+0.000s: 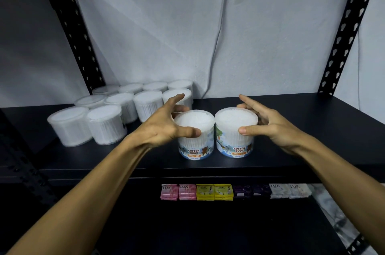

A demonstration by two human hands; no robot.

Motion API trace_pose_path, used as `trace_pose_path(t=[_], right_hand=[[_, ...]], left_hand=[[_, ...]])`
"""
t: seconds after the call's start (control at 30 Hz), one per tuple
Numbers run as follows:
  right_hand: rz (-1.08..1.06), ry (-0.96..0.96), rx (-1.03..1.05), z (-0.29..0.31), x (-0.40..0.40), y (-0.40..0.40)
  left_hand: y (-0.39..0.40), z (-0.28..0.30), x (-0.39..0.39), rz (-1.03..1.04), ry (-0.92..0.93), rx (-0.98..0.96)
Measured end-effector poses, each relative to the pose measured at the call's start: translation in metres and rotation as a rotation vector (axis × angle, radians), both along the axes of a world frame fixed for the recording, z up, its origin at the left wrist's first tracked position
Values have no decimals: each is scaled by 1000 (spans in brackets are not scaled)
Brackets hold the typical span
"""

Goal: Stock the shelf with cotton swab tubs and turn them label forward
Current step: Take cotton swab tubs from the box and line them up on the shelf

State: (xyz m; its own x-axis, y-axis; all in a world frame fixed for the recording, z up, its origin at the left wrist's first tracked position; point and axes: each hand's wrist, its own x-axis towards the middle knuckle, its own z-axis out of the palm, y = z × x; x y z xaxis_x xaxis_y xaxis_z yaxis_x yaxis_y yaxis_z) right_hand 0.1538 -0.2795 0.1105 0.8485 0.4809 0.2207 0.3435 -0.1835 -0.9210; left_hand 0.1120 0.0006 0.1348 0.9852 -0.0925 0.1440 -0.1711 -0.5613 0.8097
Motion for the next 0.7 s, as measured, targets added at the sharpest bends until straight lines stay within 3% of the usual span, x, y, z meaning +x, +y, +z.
trace_pose_path(t=[0.7], right_hand=[[27,4,13,-1,1,-1]], left_hand=[[2,-1,4,-51,-17,5]])
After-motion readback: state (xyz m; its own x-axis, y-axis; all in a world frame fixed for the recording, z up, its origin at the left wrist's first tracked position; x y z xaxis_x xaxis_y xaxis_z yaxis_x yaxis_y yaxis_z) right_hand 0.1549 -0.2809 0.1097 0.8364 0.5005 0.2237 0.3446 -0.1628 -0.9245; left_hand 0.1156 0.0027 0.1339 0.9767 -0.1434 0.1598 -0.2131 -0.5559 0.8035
